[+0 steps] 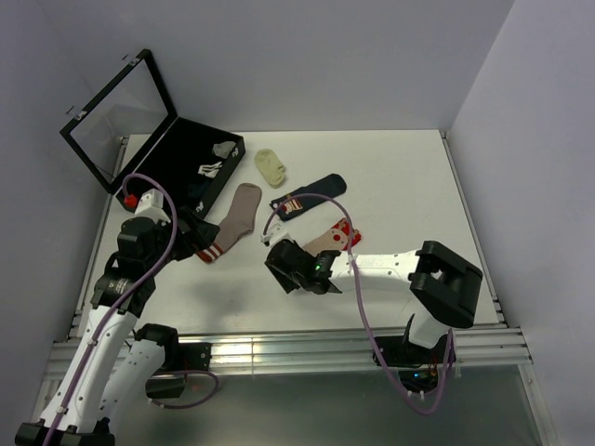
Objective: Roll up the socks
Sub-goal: Move the sock to the center of the board, then roll the sock at the center of the board.
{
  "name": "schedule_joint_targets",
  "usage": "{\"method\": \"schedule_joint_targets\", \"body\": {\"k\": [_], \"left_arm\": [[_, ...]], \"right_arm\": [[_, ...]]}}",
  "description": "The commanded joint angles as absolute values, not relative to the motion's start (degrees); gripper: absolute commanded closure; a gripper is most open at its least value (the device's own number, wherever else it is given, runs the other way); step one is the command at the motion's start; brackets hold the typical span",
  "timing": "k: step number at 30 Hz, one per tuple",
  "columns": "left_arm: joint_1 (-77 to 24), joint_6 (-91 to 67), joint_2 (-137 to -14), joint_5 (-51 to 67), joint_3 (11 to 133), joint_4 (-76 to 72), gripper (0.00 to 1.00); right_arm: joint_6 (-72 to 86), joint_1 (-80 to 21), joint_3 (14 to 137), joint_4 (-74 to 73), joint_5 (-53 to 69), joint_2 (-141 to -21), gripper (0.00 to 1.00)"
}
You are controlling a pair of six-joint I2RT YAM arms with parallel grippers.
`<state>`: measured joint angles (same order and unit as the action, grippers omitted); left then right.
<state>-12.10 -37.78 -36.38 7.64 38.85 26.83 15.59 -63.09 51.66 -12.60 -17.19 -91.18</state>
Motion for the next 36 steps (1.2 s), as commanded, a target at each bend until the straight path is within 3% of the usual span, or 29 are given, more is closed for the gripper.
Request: {"method": "schedule_joint_targets", "body": {"k": [1, 25, 28, 32, 36], "left_arm": [[-12.3, -39.3, -36.5, 6.7, 38.4, 25.6, 0.02], [-12.6, -40.0, -40.8, 7.2, 37.4, 23.2, 0.02], [-12.7, -40.2, -41.5, 7.6, 37.3, 22.8, 0.02], [-13.1, -40.8, -42.3, 8.3, 36.7, 21.6, 0.02], [-14.0, -41.6, -43.3, 8.4, 36.0, 20.7, 0.02]], "right_arm": [[14.3, -63.8, 52.0, -10.0, -22.4, -93.6, 0.44], [13.7, -68.4, 50.9, -9.6, -33.7, -101.1, 0.59], [14.3, -68.4, 50.4, -9.6, -34.9, -101.7, 0.70], [14.0, -68.4, 49.0, -7.7, -33.8, -100.4, 0.93], [12.9, -68.3, 48.3, -4.6, -28.7, -96.3, 1.00]]}}
